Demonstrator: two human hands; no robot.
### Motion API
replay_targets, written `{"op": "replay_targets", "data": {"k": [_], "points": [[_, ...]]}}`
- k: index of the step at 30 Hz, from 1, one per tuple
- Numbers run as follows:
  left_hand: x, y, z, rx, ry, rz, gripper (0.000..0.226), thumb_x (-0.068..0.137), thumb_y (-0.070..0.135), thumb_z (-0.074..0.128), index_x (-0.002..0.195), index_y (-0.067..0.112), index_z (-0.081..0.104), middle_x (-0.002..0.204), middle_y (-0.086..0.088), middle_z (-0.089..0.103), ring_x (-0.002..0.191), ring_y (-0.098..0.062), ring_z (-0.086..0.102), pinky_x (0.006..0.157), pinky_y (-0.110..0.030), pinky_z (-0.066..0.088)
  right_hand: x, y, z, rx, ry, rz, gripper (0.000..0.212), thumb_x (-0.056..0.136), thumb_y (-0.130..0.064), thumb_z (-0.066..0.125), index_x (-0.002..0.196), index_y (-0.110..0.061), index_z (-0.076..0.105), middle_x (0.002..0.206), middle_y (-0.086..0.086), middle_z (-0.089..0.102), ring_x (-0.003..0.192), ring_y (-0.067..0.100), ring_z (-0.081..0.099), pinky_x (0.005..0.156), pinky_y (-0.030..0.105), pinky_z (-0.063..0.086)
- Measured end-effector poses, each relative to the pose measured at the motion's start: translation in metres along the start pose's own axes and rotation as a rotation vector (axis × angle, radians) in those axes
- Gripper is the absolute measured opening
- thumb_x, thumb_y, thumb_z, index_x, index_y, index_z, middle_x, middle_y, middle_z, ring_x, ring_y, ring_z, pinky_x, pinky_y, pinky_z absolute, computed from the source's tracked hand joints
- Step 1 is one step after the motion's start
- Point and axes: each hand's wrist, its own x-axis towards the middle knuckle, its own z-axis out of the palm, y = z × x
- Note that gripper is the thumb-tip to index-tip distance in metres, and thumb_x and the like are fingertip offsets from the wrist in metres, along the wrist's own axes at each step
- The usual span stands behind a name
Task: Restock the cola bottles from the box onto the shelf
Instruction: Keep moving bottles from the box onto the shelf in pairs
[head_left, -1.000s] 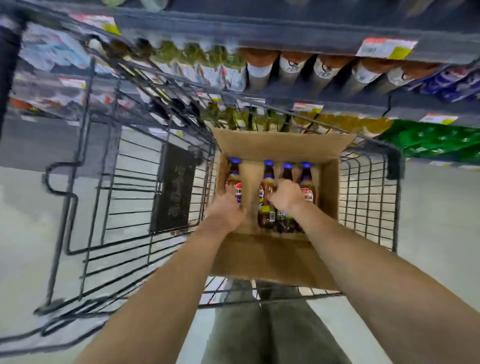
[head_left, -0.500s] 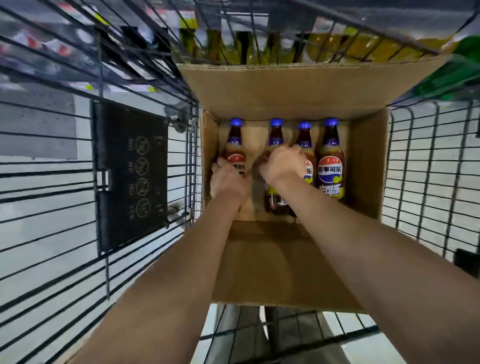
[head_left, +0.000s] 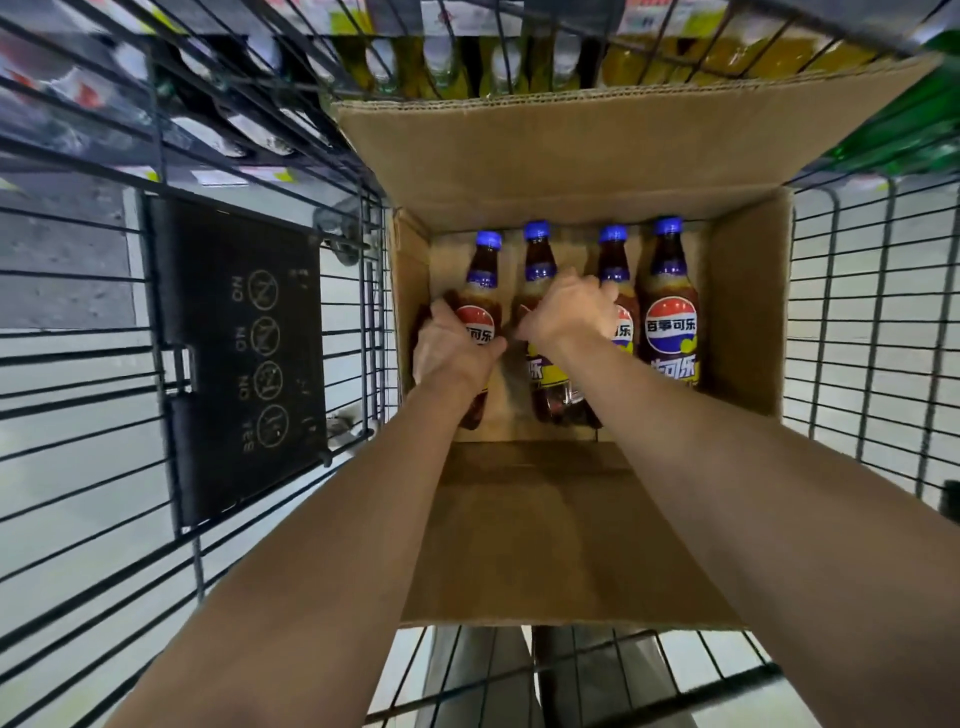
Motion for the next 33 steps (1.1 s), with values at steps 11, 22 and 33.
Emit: {"op": "replay_targets", "data": {"k": [11, 22, 33], "points": [[-0.036, -0.011, -0.034, -0.206, 0.07, 0.249, 0.092, 0.077, 0.04, 0.087, 0.151, 0.024, 0.035, 0.136, -0.003, 0.061, 0.125, -0.022, 0.059, 0.104, -0.036, 0.05, -0.044, 0.037, -0.021, 0.797, -0.047, -0.203, 0.084, 0.075, -0.012, 0.087, 0.144, -0.025, 0.04, 0.117, -0.01, 0.057, 0.112, 0.01, 0.055, 0.097, 0.025, 0.045], [-0.159, 0.04, -0.143, -0.33, 0.08, 0.607, 0.093, 0.075, 0.035, 0.09, 0.151, 0.025, 0.038, 0.125, 0.014, 0.061, 0.112, 0.0, 0.06, 0.097, -0.016, 0.046, -0.158, 0.055, -0.155, 0.95, 0.104, -0.424, 0.099, 0.058, -0.027, 0.095, 0.145, -0.023, 0.047, 0.127, -0.007, 0.066, 0.117, 0.011, 0.063, 0.106, 0.038, 0.049], [-0.299, 0.132, -0.238, -0.293, 0.141, 0.983, 0.1, 0.07, 0.052, 0.087, 0.153, 0.028, 0.036, 0.137, 0.012, 0.06, 0.119, -0.007, 0.063, 0.107, -0.034, 0.051, -0.304, 0.118, -0.311, 1.005, 0.454, -0.512, 0.101, 0.063, -0.027, 0.093, 0.149, -0.019, 0.042, 0.13, -0.008, 0.063, 0.118, 0.009, 0.062, 0.105, 0.035, 0.05]]}}
